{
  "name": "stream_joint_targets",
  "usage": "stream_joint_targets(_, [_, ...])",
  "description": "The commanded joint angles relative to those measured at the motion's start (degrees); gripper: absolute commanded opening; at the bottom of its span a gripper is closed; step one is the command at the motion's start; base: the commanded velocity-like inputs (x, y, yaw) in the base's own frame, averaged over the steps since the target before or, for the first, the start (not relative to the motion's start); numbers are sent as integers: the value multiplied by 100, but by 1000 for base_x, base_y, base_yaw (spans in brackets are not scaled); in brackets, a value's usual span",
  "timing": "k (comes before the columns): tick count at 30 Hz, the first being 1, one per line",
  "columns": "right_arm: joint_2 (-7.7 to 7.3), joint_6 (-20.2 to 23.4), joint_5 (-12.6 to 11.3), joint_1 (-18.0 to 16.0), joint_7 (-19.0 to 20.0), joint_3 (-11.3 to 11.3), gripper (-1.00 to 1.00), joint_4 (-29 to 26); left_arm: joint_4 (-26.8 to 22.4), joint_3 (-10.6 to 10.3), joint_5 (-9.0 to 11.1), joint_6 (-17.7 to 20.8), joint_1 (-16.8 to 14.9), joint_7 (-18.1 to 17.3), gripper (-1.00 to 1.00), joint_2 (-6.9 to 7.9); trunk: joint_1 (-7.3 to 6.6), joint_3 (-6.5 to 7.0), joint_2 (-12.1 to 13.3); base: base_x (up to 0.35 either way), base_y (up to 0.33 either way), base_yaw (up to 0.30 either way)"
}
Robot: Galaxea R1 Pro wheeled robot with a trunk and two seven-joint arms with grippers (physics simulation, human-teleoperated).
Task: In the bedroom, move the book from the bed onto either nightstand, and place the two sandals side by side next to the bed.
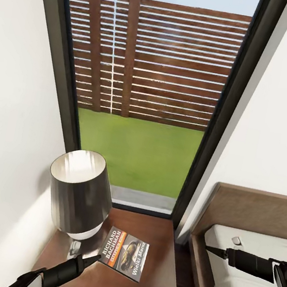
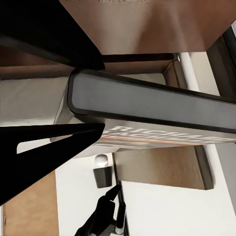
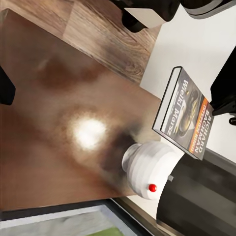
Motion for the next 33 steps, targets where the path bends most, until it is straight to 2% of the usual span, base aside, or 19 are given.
stream_joint_targets(1, [4, 56, 60, -5, 49, -29, 100, -7, 1, 9, 23, 60, -4, -18, -100, 0, 22, -24, -45, 0, 0, 0])
stream_joint_targets(4, [-1, 54, 60, -7, 49, -41, 100, -5, 1, 9, 22, 64, -4, -18, -100, 0, 88, -78, -165, 0, 0, 0])
stream_joint_targets(14, [-2, 56, 60, -6, 50, -45, 100, 1, 1, 9, 22, 59, -4, -18, -100, 0, 88, -78, -165, 0, 0, 0])
stream_joint_targets(33, [-2, 56, 60, -5, 49, -31, 100, 7, 1, 9, 22, 64, -4, -18, -100, 0, 505, -419, -927, 0, 0, 0])
